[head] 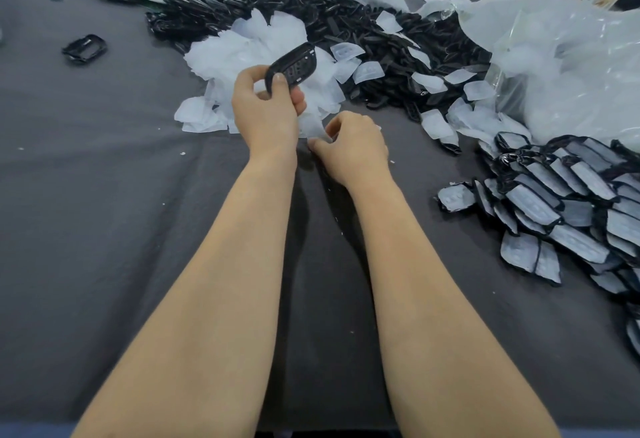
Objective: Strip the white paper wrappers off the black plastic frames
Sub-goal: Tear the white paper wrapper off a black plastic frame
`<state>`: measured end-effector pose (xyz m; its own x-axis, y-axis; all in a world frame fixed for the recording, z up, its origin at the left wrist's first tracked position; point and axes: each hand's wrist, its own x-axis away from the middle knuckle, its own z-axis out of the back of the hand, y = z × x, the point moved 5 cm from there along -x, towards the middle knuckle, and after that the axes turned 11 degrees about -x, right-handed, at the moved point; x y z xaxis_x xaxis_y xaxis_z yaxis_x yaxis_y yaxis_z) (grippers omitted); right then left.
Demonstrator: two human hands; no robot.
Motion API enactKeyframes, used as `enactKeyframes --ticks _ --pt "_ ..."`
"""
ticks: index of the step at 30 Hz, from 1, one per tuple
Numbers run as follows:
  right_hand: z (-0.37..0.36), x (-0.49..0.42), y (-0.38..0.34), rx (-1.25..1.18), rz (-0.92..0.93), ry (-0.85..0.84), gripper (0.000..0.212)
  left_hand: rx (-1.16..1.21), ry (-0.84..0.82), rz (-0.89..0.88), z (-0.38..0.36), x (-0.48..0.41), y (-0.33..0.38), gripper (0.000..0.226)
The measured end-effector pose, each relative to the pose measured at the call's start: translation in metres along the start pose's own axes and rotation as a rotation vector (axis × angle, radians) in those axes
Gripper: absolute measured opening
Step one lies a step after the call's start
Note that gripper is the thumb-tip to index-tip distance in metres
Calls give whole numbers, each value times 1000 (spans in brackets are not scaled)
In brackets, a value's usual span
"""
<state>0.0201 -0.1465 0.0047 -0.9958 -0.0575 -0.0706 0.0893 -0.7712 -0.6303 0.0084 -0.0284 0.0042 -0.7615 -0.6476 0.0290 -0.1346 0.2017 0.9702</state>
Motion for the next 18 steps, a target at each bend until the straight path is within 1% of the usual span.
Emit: enactKeyframes --ticks 2,4,6,8,10,12,15,16,18 --pt "2 1 -1 -159 35 20 13 4 -2 12 -1 1 -1 13" --pt "10 1 4 -394 29 103 10 4 -11 20 -2 2 -2 14" --pt "19 0 12 -673 -21 167 3 -19 -38 19 -4 3 -3 10" --pt "22 -1 18 -953 -88 157 11 -56 -68 10 -6 5 -3 7" --pt "21 -2 21 -1129 -147 134 14 -79 -88 4 -9 6 -5 7" --pt "22 -2 25 -1179 -161 157 14 -102 -103 0 -11 7 -6 8" --pt "32 -1 28 -1079 -129 265 13 -159 -135 -14 -13 7 -8 9" --pt "35 -1 30 -1089 -129 288 12 -175 -150 -17 -14 8 -8 9" --pt "36 0 29 -1213 -154 290 12 -193 -175 -29 -16 9 -8 11"
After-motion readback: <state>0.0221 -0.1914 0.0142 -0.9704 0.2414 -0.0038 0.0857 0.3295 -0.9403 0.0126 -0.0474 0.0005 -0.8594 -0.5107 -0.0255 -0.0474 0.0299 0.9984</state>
